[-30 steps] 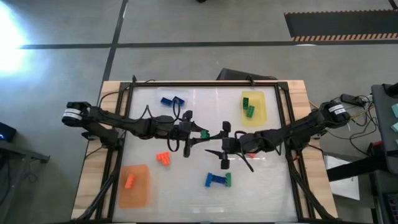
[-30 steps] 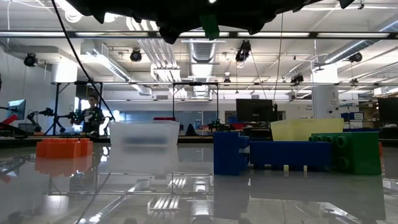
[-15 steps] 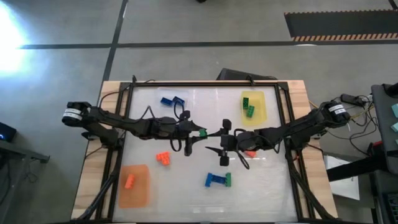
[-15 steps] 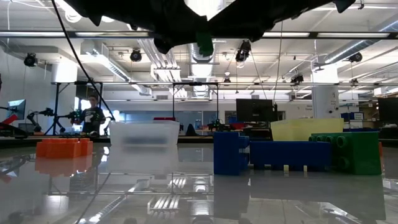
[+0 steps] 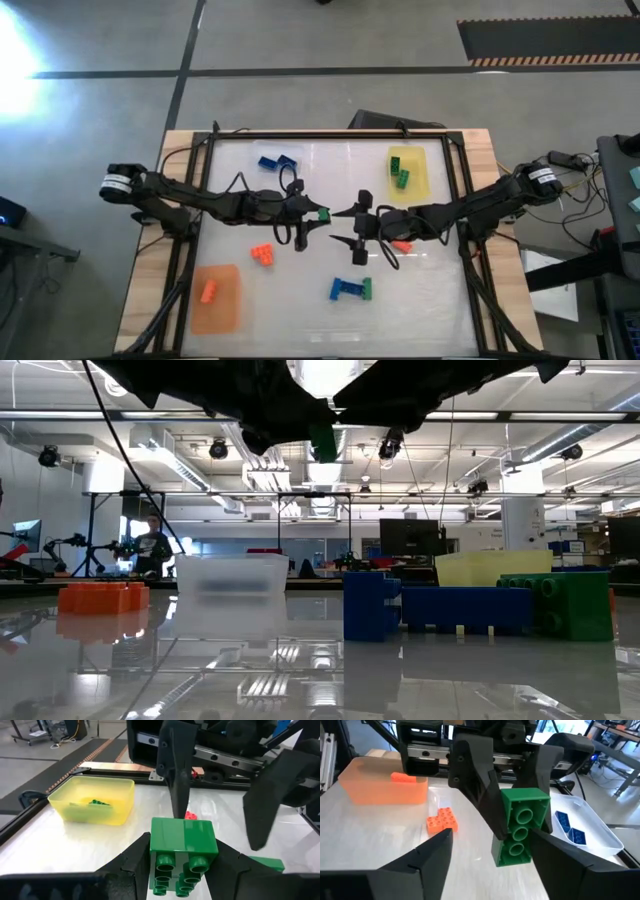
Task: Sort & place blocks by color
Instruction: Move the green game piece from the middle right to the center
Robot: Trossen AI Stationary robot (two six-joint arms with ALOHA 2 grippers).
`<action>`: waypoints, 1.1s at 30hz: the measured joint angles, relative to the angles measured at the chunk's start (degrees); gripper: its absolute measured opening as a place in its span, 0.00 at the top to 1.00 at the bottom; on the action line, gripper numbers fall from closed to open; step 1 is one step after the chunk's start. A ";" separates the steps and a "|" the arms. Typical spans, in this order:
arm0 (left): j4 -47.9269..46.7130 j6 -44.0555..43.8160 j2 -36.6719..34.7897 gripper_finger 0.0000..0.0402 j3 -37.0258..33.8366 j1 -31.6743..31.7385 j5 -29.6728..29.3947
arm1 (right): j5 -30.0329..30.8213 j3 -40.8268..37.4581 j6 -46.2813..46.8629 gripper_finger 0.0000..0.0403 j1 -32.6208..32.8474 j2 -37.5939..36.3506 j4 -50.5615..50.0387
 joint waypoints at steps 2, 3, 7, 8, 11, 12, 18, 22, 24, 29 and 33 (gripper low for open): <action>-0.09 -0.22 -0.02 0.69 -0.06 0.02 -0.33 | 0.03 0.00 -0.03 0.33 -0.01 0.00 -0.23; -0.55 -0.77 -0.02 0.69 -0.09 0.02 -0.62 | 0.04 0.04 -0.02 0.31 -0.03 0.00 -0.69; -5.21 -3.88 -0.26 0.69 -0.20 0.02 -2.88 | 0.46 0.64 0.28 0.25 -0.04 -0.07 -4.51; -6.78 -4.83 -0.26 0.69 -0.20 0.02 -3.19 | 0.46 0.66 0.28 0.23 -0.12 -0.09 -4.90; -12.81 -9.86 -0.26 0.69 -0.11 0.31 -6.48 | 0.57 0.70 0.26 0.21 -0.53 -0.33 -6.25; -15.50 -12.60 -0.13 0.69 0.07 0.53 -8.08 | 0.68 0.70 0.22 0.20 -0.70 -0.47 -6.59; -27.90 -28.07 1.39 0.69 -0.09 3.02 -12.16 | 2.04 0.70 -0.49 0.21 -1.13 -1.82 -8.09; -29.43 -32.38 4.73 0.69 -0.15 4.21 -10.60 | 2.14 0.70 -1.42 0.22 -1.40 -2.27 -8.03; -29.47 -32.88 6.91 0.69 0.28 4.62 -9.09 | 2.13 0.70 -1.49 0.23 -1.52 -2.27 -8.15; -26.82 -32.85 12.51 0.68 2.70 4.66 -8.22 | 2.12 0.70 -1.77 0.22 -1.52 -2.27 -8.66; -25.74 -32.25 15.45 0.65 5.20 4.66 -7.65 | 2.12 0.70 -2.00 0.21 -1.52 -2.27 -8.95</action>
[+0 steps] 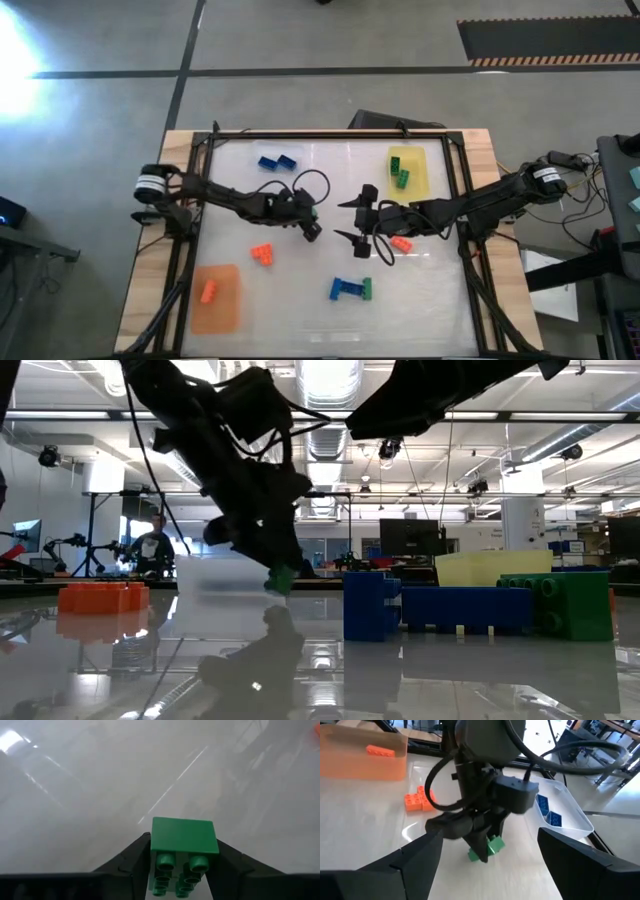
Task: Sort & place blocks by color
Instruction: Move the green game piece from the middle right to the center, then put the orange game piece into the orange bin
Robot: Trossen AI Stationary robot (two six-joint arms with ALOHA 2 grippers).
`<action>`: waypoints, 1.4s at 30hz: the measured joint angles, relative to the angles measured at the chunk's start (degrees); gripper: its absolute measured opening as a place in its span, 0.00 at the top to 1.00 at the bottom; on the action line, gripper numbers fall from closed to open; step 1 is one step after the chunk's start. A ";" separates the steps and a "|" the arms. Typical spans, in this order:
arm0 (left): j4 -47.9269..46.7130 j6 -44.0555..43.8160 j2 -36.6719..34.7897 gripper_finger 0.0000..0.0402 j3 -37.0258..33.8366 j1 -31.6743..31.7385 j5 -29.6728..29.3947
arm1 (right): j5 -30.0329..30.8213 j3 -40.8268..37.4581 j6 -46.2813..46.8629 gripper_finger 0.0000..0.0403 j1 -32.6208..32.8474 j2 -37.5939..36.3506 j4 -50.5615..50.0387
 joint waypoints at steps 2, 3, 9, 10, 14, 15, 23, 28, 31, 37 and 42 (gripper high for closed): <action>0.12 0.94 1.10 0.63 0.70 0.00 0.03 | 0.00 0.00 0.01 0.21 0.00 0.00 -0.14; -0.05 1.20 1.52 0.63 1.02 0.00 -0.02 | 0.00 0.00 0.03 0.21 0.00 0.00 -0.24; 0.15 1.75 2.36 0.62 1.85 0.02 -0.02 | -0.02 0.00 0.08 0.22 0.00 0.00 -1.01; 0.21 2.46 2.34 0.62 1.86 0.02 0.00 | -0.02 0.00 0.08 0.22 0.00 0.00 -1.12; 0.75 4.03 1.68 0.61 1.93 0.02 0.03 | -0.02 0.00 0.10 0.22 0.00 0.00 -1.29; 0.89 4.21 1.62 0.60 2.05 0.02 0.03 | -0.02 0.00 0.08 0.22 0.00 0.00 -1.27; 0.79 4.40 1.49 0.45 2.14 0.04 0.03 | -0.04 0.00 0.80 0.20 0.00 0.00 -1.31; 0.67 6.12 0.61 0.39 2.74 0.02 0.90 | -0.04 0.00 2.06 0.19 0.00 -0.01 -1.78; 0.72 7.70 -1.48 0.39 2.98 -0.14 1.87 | -0.10 0.07 4.46 0.19 0.00 -0.71 -4.82; 0.73 11.78 -8.16 0.39 2.21 -0.31 1.82 | -0.29 1.64 13.85 0.21 0.02 -3.11 -16.13; 1.26 16.14 -13.70 0.39 1.98 -0.61 1.64 | -2.92 3.63 27.74 0.25 0.13 -3.72 -29.67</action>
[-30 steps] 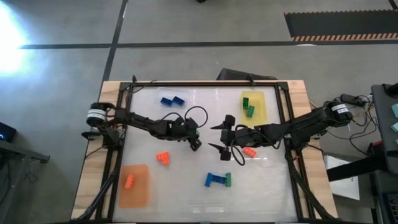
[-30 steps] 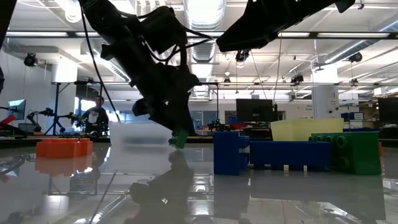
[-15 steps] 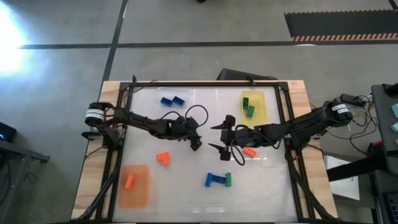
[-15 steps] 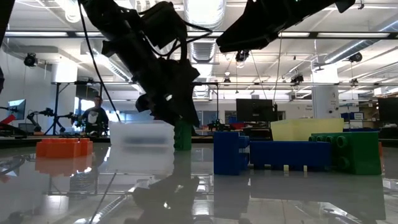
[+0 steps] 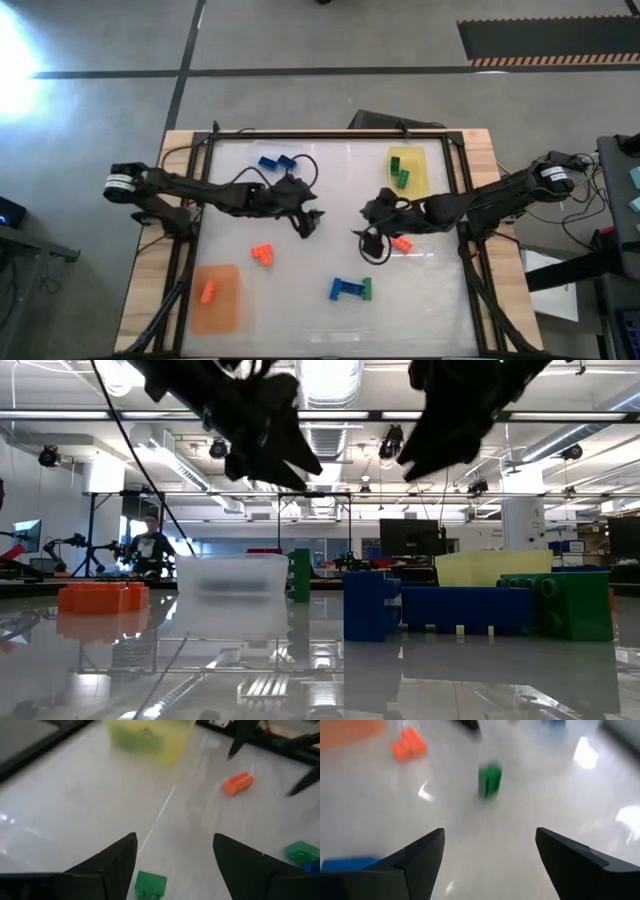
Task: Sort & place blocks by color
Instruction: Put the orange game piece into the orange bin
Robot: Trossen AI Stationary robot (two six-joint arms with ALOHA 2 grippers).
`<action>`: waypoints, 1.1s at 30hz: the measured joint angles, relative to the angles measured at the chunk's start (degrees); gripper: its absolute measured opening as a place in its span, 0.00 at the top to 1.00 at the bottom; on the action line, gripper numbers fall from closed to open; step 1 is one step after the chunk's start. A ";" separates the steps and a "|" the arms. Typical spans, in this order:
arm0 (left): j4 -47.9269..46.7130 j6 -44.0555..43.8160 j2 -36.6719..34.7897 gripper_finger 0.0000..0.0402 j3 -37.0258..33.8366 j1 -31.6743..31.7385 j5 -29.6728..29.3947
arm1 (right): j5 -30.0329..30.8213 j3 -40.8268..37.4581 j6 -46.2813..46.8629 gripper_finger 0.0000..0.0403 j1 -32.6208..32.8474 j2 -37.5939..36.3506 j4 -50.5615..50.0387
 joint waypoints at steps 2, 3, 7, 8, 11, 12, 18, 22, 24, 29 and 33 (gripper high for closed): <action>-0.13 1.32 -1.84 0.39 -0.22 0.00 -0.06 | -3.76 0.24 6.01 0.27 0.00 0.04 -4.96; 0.71 1.78 -2.53 0.39 -0.20 0.00 -0.13 | -5.97 0.24 8.77 0.27 0.00 0.08 -6.59; 2.58 4.43 -4.77 0.39 -0.24 0.02 -0.20 | -11.78 0.04 15.73 0.30 0.99 0.11 -12.16; 2.57 4.79 -5.32 0.39 -0.25 0.02 -0.17 | -11.92 0.02 17.50 0.31 1.25 0.11 -14.79; 3.00 5.39 -6.33 0.39 -0.29 0.00 -0.17 | -12.01 -0.03 23.57 0.33 1.40 0.11 -24.49; 2.83 5.46 -6.45 0.39 -0.29 0.00 -0.17 | -11.83 -0.20 25.06 0.34 1.38 0.24 -27.36; 2.78 5.91 -6.32 0.39 -0.29 -0.02 -0.17 | -13.99 -2.67 26.06 0.35 1.55 1.50 -30.81; 2.58 6.00 -6.10 0.39 -0.29 -0.07 -0.17 | -15.57 -3.69 25.04 0.34 1.55 3.56 -32.12; 2.46 6.09 -6.09 0.39 -0.29 -0.04 -0.17 | -15.75 -3.69 23.68 0.33 1.55 5.14 -31.62; 2.50 6.14 -6.09 0.39 -0.29 -0.04 -0.16 | -16.03 -3.69 20.97 0.29 1.55 9.37 -31.72; 2.54 6.43 -6.09 0.39 -0.31 -0.04 -0.17 | -16.64 -3.69 19.82 0.29 1.55 12.48 -31.51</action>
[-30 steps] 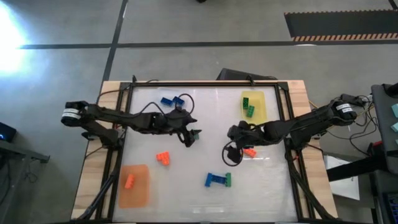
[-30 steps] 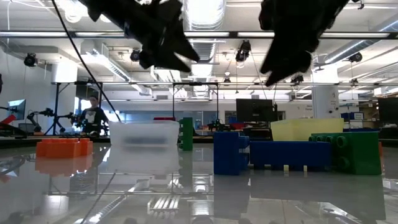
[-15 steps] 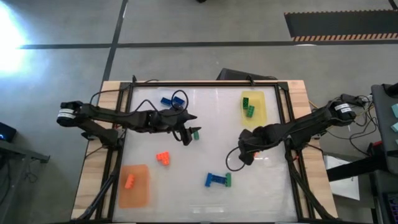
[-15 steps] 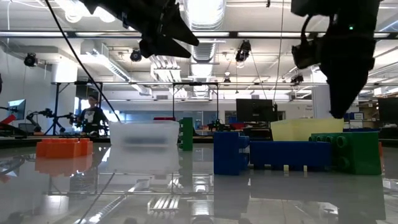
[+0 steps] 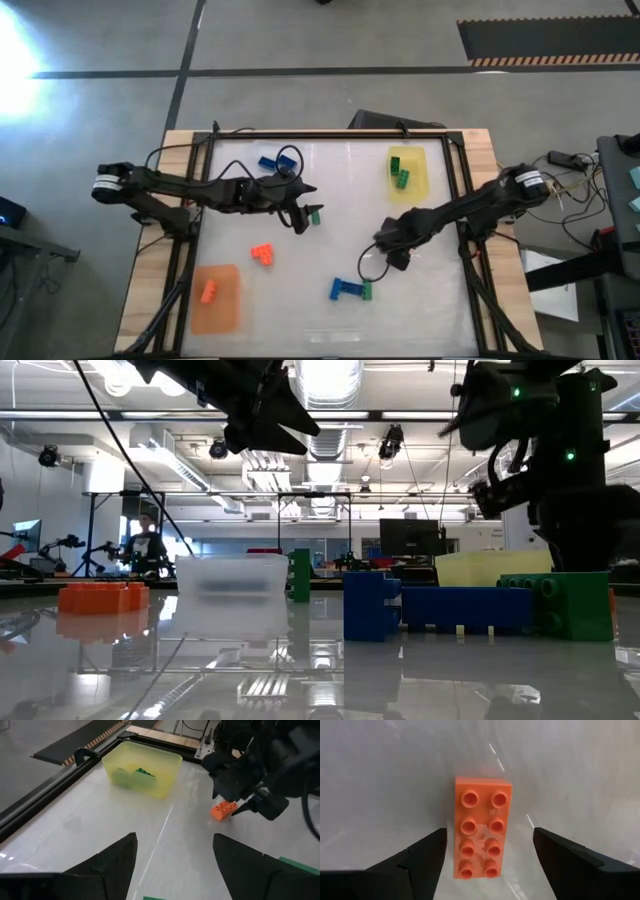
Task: Sort & place blocks by color
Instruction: Put the orange game piece into the orange bin
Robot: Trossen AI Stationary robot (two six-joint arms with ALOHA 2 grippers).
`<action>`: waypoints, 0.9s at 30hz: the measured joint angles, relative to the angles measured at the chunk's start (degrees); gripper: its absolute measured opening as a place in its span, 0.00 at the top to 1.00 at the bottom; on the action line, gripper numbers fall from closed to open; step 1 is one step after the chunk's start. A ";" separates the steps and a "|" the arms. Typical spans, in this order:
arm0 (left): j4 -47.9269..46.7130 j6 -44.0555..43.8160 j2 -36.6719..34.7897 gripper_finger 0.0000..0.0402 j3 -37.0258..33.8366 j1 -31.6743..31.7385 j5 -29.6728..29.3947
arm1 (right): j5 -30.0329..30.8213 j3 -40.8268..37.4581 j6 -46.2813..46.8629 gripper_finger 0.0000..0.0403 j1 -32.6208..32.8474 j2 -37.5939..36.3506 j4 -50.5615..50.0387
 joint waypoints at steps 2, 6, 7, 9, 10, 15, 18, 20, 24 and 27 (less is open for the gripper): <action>0.02 0.00 0.00 0.39 0.00 0.00 0.00 | -0.09 0.01 -0.36 0.32 0.00 1.31 0.04; 0.04 -0.03 0.00 0.39 0.00 -0.01 -0.51 | -0.42 0.26 -0.96 0.45 0.00 3.37 0.63; 0.09 -0.15 0.00 0.39 0.00 -0.09 -0.68 | -0.60 0.26 -1.40 0.49 0.00 3.74 0.69; 0.54 -0.42 0.00 0.39 -0.11 -0.41 -0.85 | -0.84 0.26 -2.61 0.58 0.00 4.15 1.02; 1.27 -0.44 0.00 0.39 -0.31 -0.74 -0.87 | -0.79 0.28 -3.10 0.63 0.00 4.20 1.07; 8.65 1.00 -0.02 0.39 -2.92 -2.80 -0.85 | -0.31 -0.09 -5.42 0.69 0.00 1.30 1.29; 12.77 1.37 -0.02 0.39 -4.41 -3.80 -0.85 | 1.74 -0.31 -6.59 0.69 -0.44 -2.60 1.53; 13.76 1.39 -0.02 0.39 -4.67 -4.30 -0.85 | 3.98 -0.10 -7.39 0.69 -0.84 -5.85 2.72; 14.14 1.41 -0.02 0.39 -4.88 -4.52 -0.84 | 8.82 -0.40 -13.40 0.69 -2.03 -11.45 13.38; 15.78 1.85 -0.02 0.39 -4.94 -4.49 -0.85 | 9.25 -1.87 -23.10 0.69 -2.85 -14.94 30.91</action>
